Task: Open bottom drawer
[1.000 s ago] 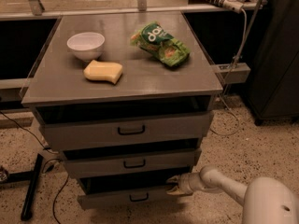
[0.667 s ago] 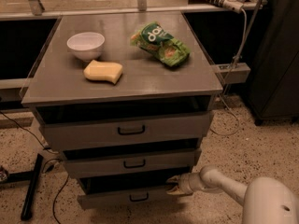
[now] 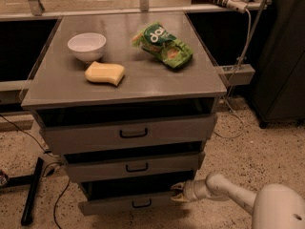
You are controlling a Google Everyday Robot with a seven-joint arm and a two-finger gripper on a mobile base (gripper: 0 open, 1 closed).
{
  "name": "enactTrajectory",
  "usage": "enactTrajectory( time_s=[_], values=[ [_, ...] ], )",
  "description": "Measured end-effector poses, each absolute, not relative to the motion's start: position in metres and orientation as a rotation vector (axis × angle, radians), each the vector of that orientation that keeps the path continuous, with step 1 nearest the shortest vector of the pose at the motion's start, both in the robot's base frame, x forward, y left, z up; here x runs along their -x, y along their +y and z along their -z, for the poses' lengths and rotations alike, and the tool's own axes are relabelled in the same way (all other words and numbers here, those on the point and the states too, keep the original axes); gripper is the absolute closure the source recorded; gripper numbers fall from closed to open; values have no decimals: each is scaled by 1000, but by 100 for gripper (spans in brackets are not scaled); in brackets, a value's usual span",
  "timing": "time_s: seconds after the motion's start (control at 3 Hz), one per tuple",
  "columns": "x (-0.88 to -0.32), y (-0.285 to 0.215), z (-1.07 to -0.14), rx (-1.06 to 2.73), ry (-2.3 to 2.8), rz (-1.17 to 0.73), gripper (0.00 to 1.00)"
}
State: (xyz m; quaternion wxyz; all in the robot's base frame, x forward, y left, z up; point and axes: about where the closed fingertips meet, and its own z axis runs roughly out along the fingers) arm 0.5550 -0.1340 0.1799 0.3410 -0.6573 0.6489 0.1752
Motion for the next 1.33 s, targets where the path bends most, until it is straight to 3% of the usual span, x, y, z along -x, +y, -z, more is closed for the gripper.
enactTrajectory(
  time_s=[0.33,0.67,1.33],
  values=[
    [-510,-139,-185,1711,1637,-505,37],
    [-450,-166,-185,1652,1625,-535,61],
    [-442,-170,-194,1641,1625,-538,100]
  ],
)
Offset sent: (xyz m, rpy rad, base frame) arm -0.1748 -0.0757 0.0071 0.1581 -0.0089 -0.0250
